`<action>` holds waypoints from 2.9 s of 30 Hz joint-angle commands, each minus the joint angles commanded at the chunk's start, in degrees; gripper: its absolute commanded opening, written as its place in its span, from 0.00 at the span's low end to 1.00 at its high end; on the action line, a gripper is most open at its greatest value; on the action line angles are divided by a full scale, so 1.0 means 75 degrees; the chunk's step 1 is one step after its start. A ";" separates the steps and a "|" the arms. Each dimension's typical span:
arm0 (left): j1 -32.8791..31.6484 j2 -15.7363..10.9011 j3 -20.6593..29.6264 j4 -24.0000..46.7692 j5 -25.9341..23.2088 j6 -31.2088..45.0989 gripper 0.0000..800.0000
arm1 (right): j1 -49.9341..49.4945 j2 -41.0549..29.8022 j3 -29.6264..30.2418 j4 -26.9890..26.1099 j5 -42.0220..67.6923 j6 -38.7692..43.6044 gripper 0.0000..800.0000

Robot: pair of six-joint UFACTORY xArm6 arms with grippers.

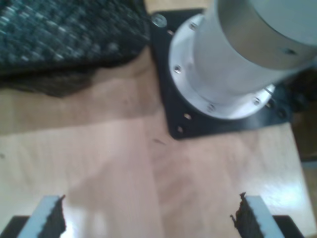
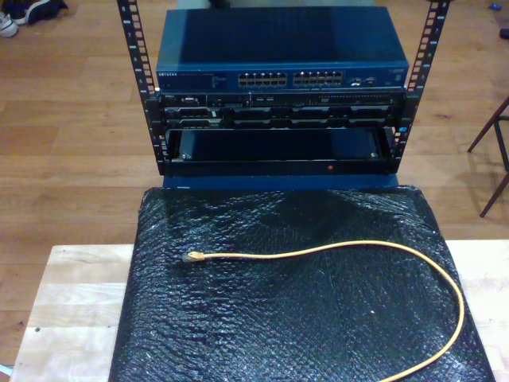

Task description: Grab the cable and plug it in

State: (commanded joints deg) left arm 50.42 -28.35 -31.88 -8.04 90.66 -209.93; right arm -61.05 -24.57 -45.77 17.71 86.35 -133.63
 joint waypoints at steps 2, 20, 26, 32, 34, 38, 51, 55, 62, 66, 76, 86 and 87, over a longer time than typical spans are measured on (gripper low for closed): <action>-0.0141 0.0000 0.0000 -0.0047 0.0012 -0.0117 1.00 | 0.0117 0.0012 -0.0105 0.0129 0.0012 0.0164 1.00; -0.2004 0.0070 -0.0270 -0.0774 0.0000 -0.2286 1.00 | 0.1852 0.0422 -0.0785 0.0727 0.0047 0.1887 1.00; -0.2755 0.0105 -0.0258 -0.0867 -0.0023 -0.3141 1.00 | 0.2251 0.0527 -0.0891 0.1207 0.0070 0.2098 1.00; -0.3153 0.0105 -0.0258 -0.1301 -0.0070 -0.3774 1.00 | 0.2755 0.0680 -0.1078 0.1348 0.0035 0.2602 1.00; -0.3177 0.0117 -0.0246 -0.1442 -0.0082 -0.3903 1.00 | 0.2966 0.0738 -0.1184 0.1348 0.0035 0.2696 1.00; -0.3177 0.0164 -0.0258 -0.1582 -0.0082 -0.4114 1.00 | 0.3399 0.0762 -0.1336 0.1360 0.0012 0.2919 1.00; -0.3341 0.0176 -0.0246 -0.1664 -0.0199 -0.4548 1.00 | 0.4560 0.1196 -0.1582 0.1711 0.0000 0.3305 1.00; -0.3341 0.0211 -0.0164 -0.1981 -0.0469 -0.4548 1.00 | 0.4947 0.1196 -0.1559 0.2063 -0.0129 0.3552 1.00; -0.3376 0.0692 -0.0176 -0.2251 -0.0668 -0.4595 1.00 | 0.5896 0.1207 -0.1582 0.2075 -0.0832 0.4325 1.00; -0.3399 0.0715 -0.0246 -0.2251 -0.0715 -0.4618 1.00 | 0.6529 0.1360 -0.1711 0.2075 -0.1231 0.4700 1.00; -0.3423 0.1102 -0.1032 -0.2239 -0.0692 -0.4607 1.00 | 0.7760 0.1840 -0.1911 0.2040 -0.1840 0.5427 1.00; -0.3434 0.1465 -0.1360 -0.2239 -0.0727 -0.4595 1.00 | 0.8686 0.2110 -0.2004 0.1993 -0.2497 0.5861 1.00; -0.3434 0.1465 -0.1371 -0.2239 -0.0727 -0.4607 1.00 | 0.8791 0.2157 -0.2016 0.1993 -0.2579 0.5873 1.00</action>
State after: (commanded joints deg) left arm 24.66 -17.36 -42.16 -24.84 85.21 -244.48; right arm 4.88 -8.40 -60.89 32.66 67.01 -89.58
